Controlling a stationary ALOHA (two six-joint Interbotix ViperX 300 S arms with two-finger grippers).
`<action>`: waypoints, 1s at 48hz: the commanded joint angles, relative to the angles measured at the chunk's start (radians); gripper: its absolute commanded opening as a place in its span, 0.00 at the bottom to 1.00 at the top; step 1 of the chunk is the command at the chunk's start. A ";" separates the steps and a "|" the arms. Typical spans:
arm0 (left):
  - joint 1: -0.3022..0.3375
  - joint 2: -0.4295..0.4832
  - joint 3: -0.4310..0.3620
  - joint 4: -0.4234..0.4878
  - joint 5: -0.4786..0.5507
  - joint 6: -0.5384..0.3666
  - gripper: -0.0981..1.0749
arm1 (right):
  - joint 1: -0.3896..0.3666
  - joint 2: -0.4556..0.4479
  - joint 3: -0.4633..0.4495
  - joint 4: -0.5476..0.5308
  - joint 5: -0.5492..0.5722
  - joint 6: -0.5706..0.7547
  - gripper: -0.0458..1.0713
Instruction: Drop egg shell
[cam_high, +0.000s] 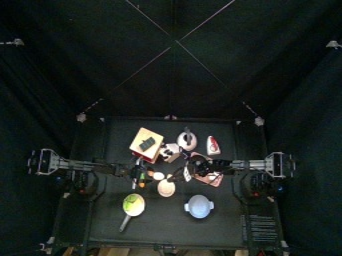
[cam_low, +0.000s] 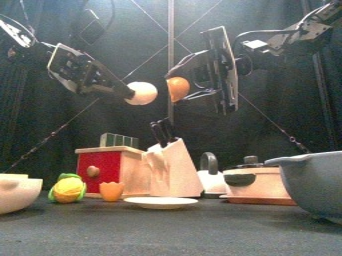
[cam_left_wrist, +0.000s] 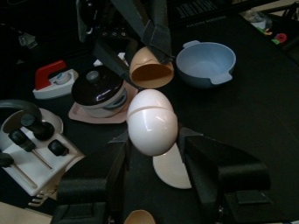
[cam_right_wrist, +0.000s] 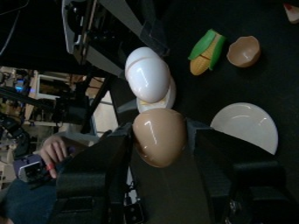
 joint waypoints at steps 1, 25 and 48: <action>0.002 -0.017 -0.012 -0.002 -0.005 -0.003 0.71 | -0.008 -0.032 -0.006 0.000 -0.006 -0.003 0.58; -0.008 -0.288 0.115 -0.005 0.037 -0.003 0.71 | -0.032 0.150 -0.109 -0.009 0.008 -0.008 0.58; -0.006 -0.356 0.150 -0.003 0.040 -0.003 0.71 | -0.026 0.314 -0.291 -0.109 0.051 -0.006 0.59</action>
